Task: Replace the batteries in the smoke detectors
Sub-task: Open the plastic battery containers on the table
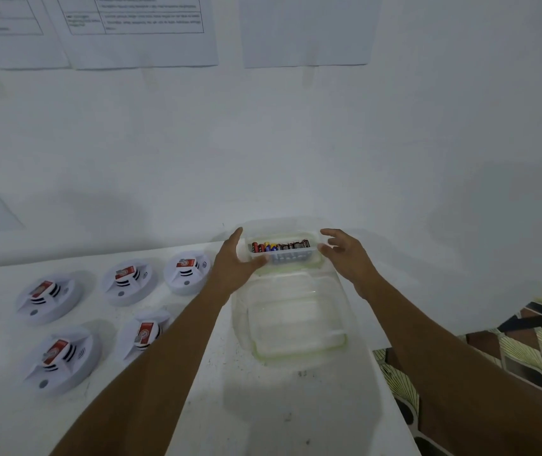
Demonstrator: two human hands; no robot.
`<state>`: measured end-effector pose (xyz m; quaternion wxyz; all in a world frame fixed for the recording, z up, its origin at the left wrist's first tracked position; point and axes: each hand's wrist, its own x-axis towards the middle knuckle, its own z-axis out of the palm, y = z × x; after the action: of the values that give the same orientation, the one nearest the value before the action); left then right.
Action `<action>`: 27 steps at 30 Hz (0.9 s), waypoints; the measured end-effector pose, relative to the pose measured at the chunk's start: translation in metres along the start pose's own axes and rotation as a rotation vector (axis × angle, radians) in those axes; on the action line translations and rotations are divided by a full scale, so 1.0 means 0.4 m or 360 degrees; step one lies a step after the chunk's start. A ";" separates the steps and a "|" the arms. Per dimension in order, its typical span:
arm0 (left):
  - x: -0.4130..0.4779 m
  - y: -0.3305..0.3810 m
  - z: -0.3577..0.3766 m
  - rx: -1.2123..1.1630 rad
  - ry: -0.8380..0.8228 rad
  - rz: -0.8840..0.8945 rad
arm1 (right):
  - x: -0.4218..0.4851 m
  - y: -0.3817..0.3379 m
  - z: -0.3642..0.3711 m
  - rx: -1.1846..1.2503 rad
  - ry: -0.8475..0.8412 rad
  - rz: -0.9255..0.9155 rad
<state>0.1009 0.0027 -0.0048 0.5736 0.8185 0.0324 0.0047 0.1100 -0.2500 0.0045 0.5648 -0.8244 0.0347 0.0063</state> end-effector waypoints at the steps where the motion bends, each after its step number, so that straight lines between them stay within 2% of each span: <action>1: -0.016 0.002 0.003 -0.0006 0.0042 0.0035 | -0.015 -0.001 -0.002 0.0002 0.0039 -0.0032; 5: -0.106 -0.010 0.013 0.0032 0.0129 0.0330 | -0.099 -0.002 -0.015 0.0039 0.0063 -0.0184; 7: -0.161 -0.020 0.018 0.0044 0.0120 0.0389 | -0.150 0.002 -0.024 0.0046 0.0050 -0.0209; 18: -0.362 -0.074 0.020 -0.0086 -0.0037 0.0284 | -0.349 0.090 -0.012 0.0142 0.0017 -0.0193; 27: -0.317 -0.051 0.025 -0.0091 -0.0110 0.0220 | -0.319 0.074 0.001 0.0187 -0.0013 -0.0211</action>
<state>-0.0264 -0.0071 -0.0237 0.5959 0.8017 -0.0441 0.0169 -0.0191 -0.2540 -0.0170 0.6115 -0.7904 -0.0220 -0.0297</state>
